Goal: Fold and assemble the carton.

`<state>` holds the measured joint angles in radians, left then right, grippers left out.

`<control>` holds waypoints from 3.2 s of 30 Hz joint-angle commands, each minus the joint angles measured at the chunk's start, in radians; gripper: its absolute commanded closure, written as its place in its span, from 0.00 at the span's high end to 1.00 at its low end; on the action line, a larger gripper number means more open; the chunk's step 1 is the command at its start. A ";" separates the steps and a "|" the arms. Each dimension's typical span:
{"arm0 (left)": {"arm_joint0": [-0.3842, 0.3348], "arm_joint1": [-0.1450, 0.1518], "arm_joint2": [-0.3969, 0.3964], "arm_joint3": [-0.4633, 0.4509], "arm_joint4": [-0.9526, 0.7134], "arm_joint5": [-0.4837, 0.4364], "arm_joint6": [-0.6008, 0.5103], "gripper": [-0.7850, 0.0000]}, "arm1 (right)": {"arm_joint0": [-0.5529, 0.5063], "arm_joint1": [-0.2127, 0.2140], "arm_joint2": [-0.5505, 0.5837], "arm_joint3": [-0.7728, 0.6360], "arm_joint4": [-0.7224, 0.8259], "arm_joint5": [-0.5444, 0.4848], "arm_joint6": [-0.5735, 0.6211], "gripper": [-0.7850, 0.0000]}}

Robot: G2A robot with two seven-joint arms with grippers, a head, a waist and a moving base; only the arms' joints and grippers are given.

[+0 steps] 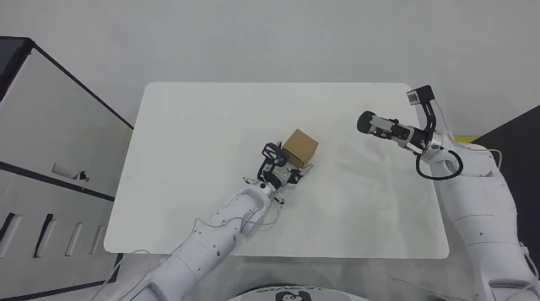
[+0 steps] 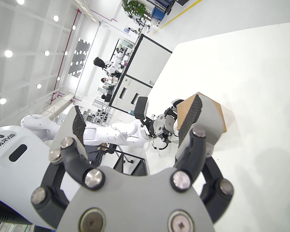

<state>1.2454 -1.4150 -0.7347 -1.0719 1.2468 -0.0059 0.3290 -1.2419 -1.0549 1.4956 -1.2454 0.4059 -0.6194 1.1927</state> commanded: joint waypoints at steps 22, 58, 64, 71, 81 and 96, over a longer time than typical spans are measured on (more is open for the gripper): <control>-0.020 -0.034 -0.005 0.067 -0.004 -0.004 0.030 0.00 | 0.000 0.000 0.000 0.000 0.000 0.000 0.000 1.00; 0.188 0.112 -0.391 -0.567 -0.080 -0.543 -0.431 0.00 | 0.000 0.000 0.000 0.000 0.000 0.000 0.000 1.00; 0.210 0.145 -0.509 -0.637 -0.223 -0.712 -0.591 0.00 | 0.000 0.000 0.000 0.000 0.000 0.000 0.000 1.00; 0.215 0.158 -0.564 -0.695 -0.378 -0.719 -0.682 0.00 | 0.000 0.000 0.000 0.000 0.000 0.000 0.000 1.00; 0.217 0.167 -0.619 -0.750 -0.351 -0.718 -0.653 0.00 | 0.000 0.000 0.000 0.000 0.000 0.000 0.000 1.00; 0.228 0.214 -0.861 -0.985 -0.104 -0.891 -0.582 0.00 | 0.000 0.000 0.000 0.000 0.000 0.000 0.000 1.00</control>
<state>1.4730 -1.2004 -1.5966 -2.0581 1.1441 -0.9004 -0.2522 -1.2419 -1.0549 1.4956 -1.2454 0.4059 -0.6194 1.1928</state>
